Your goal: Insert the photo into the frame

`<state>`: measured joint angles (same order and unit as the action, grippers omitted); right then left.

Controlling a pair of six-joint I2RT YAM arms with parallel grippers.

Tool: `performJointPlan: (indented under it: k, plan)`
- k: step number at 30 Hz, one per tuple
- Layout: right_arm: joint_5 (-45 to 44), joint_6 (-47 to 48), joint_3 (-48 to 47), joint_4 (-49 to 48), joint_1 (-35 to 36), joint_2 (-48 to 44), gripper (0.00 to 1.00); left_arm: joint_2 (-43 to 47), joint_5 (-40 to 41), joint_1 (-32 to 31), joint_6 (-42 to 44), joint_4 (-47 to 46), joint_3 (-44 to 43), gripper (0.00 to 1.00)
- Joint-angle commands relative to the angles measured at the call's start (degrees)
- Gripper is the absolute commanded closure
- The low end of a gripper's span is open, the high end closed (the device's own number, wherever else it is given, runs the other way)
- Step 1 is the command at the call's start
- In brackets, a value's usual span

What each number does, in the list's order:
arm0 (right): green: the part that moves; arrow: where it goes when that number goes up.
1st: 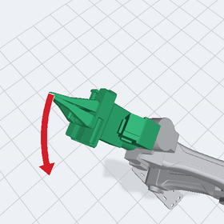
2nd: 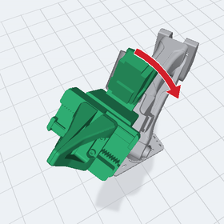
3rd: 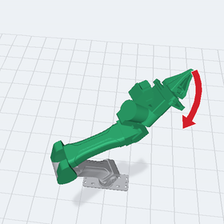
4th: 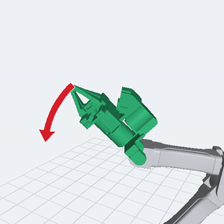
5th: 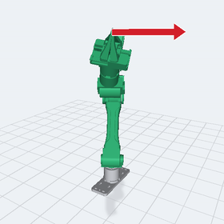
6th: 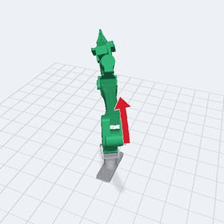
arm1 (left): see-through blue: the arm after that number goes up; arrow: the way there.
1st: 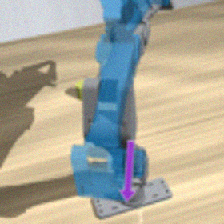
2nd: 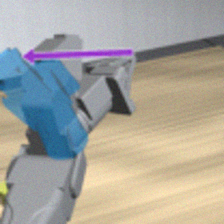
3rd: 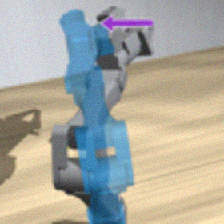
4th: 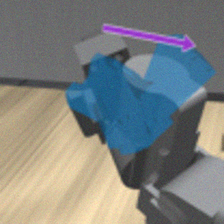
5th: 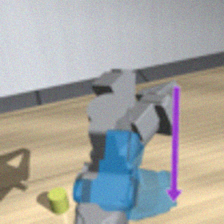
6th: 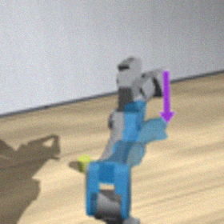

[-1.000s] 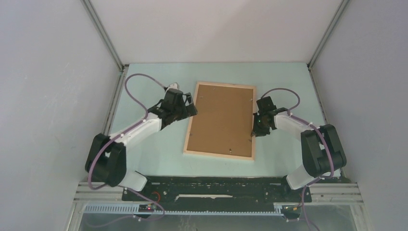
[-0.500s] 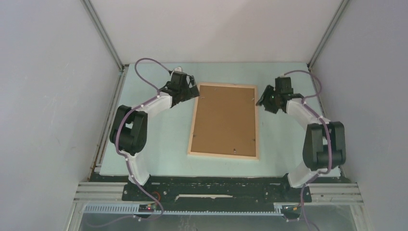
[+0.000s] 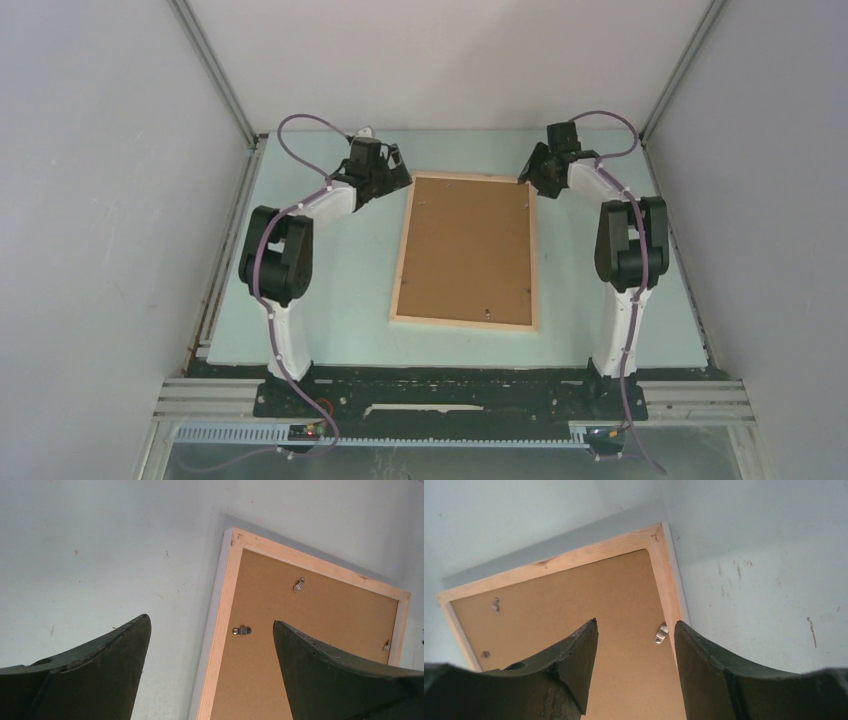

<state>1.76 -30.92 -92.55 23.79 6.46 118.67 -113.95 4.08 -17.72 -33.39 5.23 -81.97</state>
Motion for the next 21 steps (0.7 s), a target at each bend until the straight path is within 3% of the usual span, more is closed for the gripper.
performJointPlan:
  k: [1, 9, 14, 21]
  plan:
    - [-2.3, 1.8, -4.6, 6.5, 0.3, 4.0, 0.36, 0.1, -2.5, -0.1, 1.5, -1.6, -3.1, 0.01]
    - [-5.3, 2.4, -5.0, 8.6, 1.6, 5.1, 0.38, 1.7, -0.7, -0.5, 1.4, -2.3, -0.6, 0.03]
    - [-4.2, 2.2, -6.0, 9.5, 1.7, 6.7, 0.46, 2.0, 0.5, -0.9, 1.4, -2.4, -0.2, 0.03]
    - [-4.6, 3.4, -4.7, 9.3, 2.5, 5.9, 0.41, 1.9, 0.8, -0.8, 1.5, -2.5, -0.5, 0.03]
